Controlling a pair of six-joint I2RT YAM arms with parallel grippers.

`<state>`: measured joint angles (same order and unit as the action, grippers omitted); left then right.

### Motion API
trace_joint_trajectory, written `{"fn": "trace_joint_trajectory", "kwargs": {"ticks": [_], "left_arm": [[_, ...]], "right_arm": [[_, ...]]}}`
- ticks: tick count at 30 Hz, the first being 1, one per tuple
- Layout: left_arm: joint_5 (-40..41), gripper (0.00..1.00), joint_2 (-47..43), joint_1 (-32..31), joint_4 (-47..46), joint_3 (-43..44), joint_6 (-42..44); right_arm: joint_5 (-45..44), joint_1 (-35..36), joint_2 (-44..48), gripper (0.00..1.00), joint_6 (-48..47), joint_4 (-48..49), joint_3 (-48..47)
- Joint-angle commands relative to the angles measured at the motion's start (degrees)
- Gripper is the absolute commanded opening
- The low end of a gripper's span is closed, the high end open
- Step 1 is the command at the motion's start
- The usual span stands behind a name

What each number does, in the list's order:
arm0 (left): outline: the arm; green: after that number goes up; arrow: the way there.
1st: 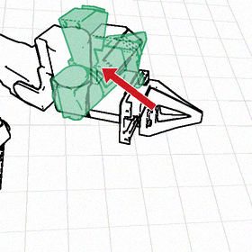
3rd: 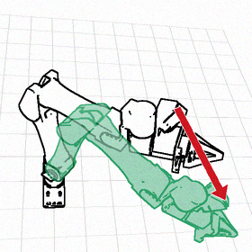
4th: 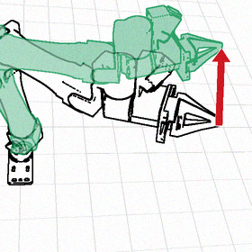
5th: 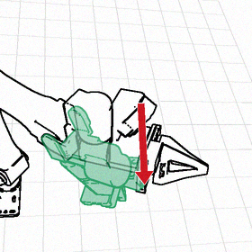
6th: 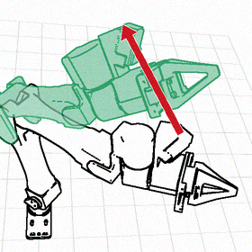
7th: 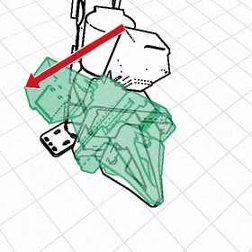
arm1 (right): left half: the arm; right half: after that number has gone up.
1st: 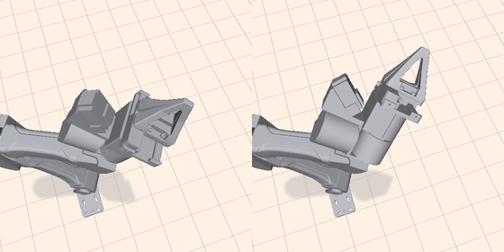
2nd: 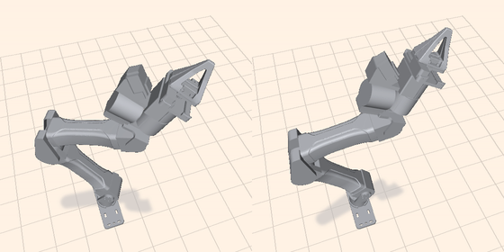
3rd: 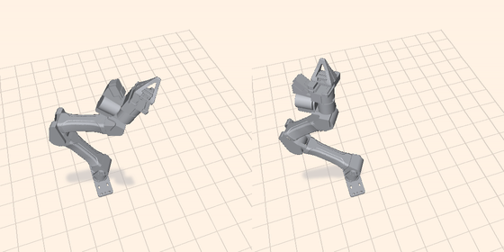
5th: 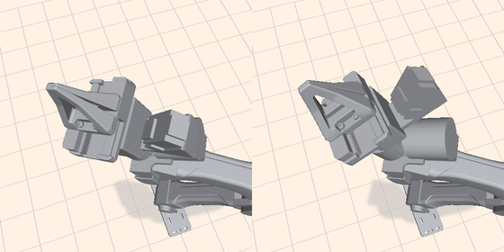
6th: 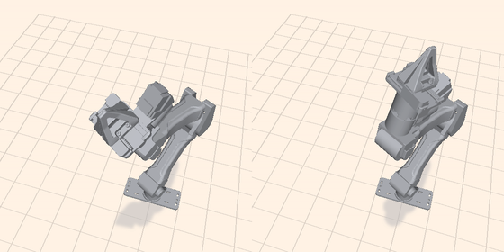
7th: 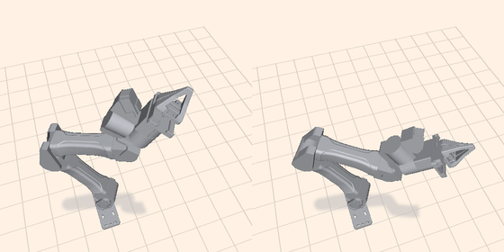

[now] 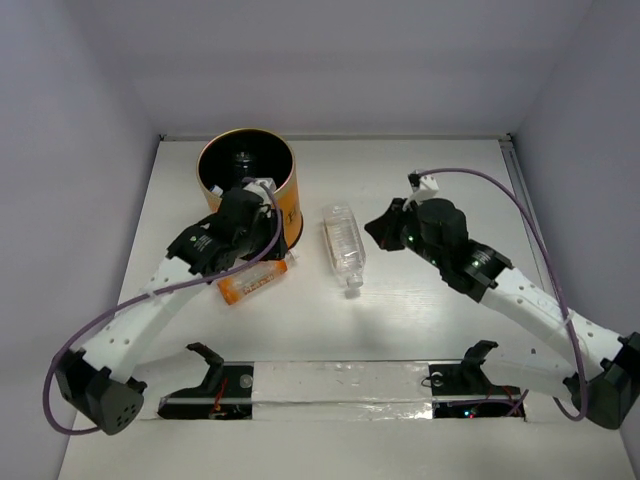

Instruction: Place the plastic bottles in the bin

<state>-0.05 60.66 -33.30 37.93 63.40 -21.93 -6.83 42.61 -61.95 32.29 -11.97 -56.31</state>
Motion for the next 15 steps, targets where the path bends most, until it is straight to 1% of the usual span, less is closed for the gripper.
{"fn": "trace_joint_trajectory", "kwargs": {"ticks": [1,2,3,4,5,6,7,8,9,11,15], "left_arm": [[-0.5,0.45,3.6,-0.3,1.3,-2.6,2.4],[-0.5,0.49,4.4,-0.9,0.7,-3.1,2.9],[-0.2,0.56,6.0,-0.9,0.3,-3.5,3.6],[1.6,0.60,6.6,-0.9,-0.4,-3.6,4.0],[2.8,0.63,7.2,-1.4,-0.5,-3.6,4.4],[3.0,0.70,8.3,-1.4,-0.7,-3.6,4.8],[3.5,0.74,8.8,-1.4,-1.2,-3.7,5.5],[4.6,0.76,9.1,-1.4,-1.4,-3.9,5.8],[5.0,0.79,10.0,-1.4,-1.6,-4.0,6.3],[6.6,0.80,11.7,-1.4,-2.2,-4.7,6.9],[9.0,0.81,13.4,-2.1,-2.4,-4.6,7.4]], "right_arm": [[-1.8,-1.5,5.6,0.06,4.4,2.8,4.1],[-1.7,-1.5,6.3,0.08,4.8,2.9,4.9],[-1.8,-2.0,6.9,0.09,5.4,2.8,6.1],[-1.8,-2.0,8.2,0.10,5.6,2.7,6.6],[-2.0,-2.0,8.8,0.16,5.8,2.6,6.9],[-2.3,-2.0,9.4,0.22,5.9,2.5,7.7],[-2.5,-2.0,9.9,0.28,6.0,2.3,8.1],[-2.6,-2.5,11.1,0.40,6.1,2.1,8.4],[-2.8,-2.5,11.7,0.46,6.3,2.0,8.8],[-2.6,-2.5,13.3,0.56,6.6,1.8,10.2],[-1.8,-2.5,15.2,0.58,7.1,1.5,12.3]]}}
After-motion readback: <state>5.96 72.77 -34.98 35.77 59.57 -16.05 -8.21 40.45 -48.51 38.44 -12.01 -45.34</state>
